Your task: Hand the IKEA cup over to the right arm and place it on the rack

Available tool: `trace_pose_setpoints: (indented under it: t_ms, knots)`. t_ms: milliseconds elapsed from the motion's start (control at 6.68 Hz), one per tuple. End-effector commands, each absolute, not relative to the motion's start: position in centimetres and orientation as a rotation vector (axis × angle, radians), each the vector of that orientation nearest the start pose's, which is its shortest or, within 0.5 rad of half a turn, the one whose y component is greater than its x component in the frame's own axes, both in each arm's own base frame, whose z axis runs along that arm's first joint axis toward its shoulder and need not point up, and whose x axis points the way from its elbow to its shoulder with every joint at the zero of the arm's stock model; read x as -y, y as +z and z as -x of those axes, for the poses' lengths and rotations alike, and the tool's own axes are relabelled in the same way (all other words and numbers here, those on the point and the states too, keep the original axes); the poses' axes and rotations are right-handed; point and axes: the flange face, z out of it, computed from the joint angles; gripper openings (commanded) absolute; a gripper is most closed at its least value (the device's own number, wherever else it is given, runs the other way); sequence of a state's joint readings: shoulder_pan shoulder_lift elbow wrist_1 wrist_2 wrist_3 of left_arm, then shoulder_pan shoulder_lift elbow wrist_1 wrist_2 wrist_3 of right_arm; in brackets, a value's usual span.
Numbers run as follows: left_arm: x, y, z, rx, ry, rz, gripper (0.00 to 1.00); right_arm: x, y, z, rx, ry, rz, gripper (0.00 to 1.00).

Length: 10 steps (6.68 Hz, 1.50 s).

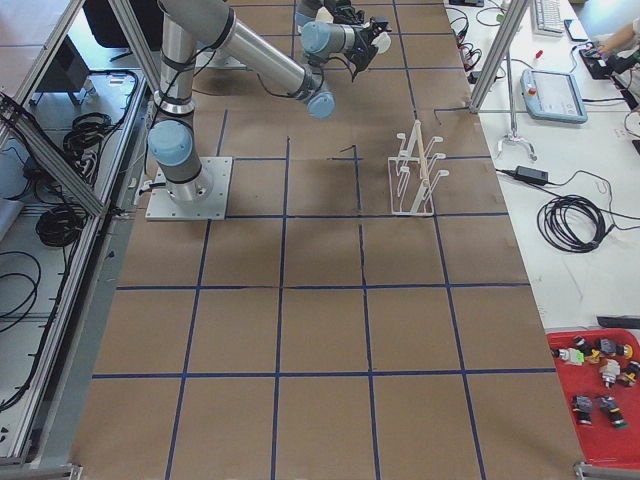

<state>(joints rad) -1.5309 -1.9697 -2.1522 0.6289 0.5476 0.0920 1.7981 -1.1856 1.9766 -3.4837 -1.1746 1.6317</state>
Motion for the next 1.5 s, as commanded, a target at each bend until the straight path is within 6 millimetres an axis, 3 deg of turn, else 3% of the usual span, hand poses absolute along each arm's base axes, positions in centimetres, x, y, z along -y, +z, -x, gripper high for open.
trace_pose_setpoints:
  t_ms: [0, 150, 449, 599, 749, 899, 1198, 1348]
  knots:
    - [47.48, 30.41, 19.96, 1.817, 1.348, 0.768, 0.04, 51.06, 32.47, -29.31, -1.686, -0.448, -1.108, 0.94]
    - [47.48, 30.41, 19.96, 1.817, 1.348, 0.768, 0.04, 51.04, 32.46, -29.36, -1.69, -0.453, -1.106, 0.78]
    - [47.48, 30.41, 19.96, 1.817, 1.347, 0.766, 0.04, 50.9, 32.61, -29.61, -1.689, -0.449, -1.1, 0.62]
    - [47.49, 30.41, 19.95, 1.818, 1.348, 0.765, 0.05, 50.9, 32.63, -29.6, -1.688, -0.45, -1.099, 0.59]
    - [47.87, 30.75, 19.88, 1.821, 1.367, 0.77, 0.26, 50.9, 32.63, -29.59, -1.687, -0.451, -1.101, 0.57]
    - [47.9, 30.95, 19.8, 1.82, 1.375, 0.771, 0.43, 50.83, 32.89, -29.57, -1.685, -0.454, -1.098, 0.49]
    - [47.83, 31.0, 19.65, 1.811, 1.4, 0.78, 0.7, 50.83, 32.89, -29.57, -1.684, -0.453, -1.099, 0.49]
    - [48.01, 30.96, 19.07, 1.818, 1.405, 0.77, 0.76, 50.8, 32.83, -29.57, -1.684, -0.451, -1.101, 0.47]
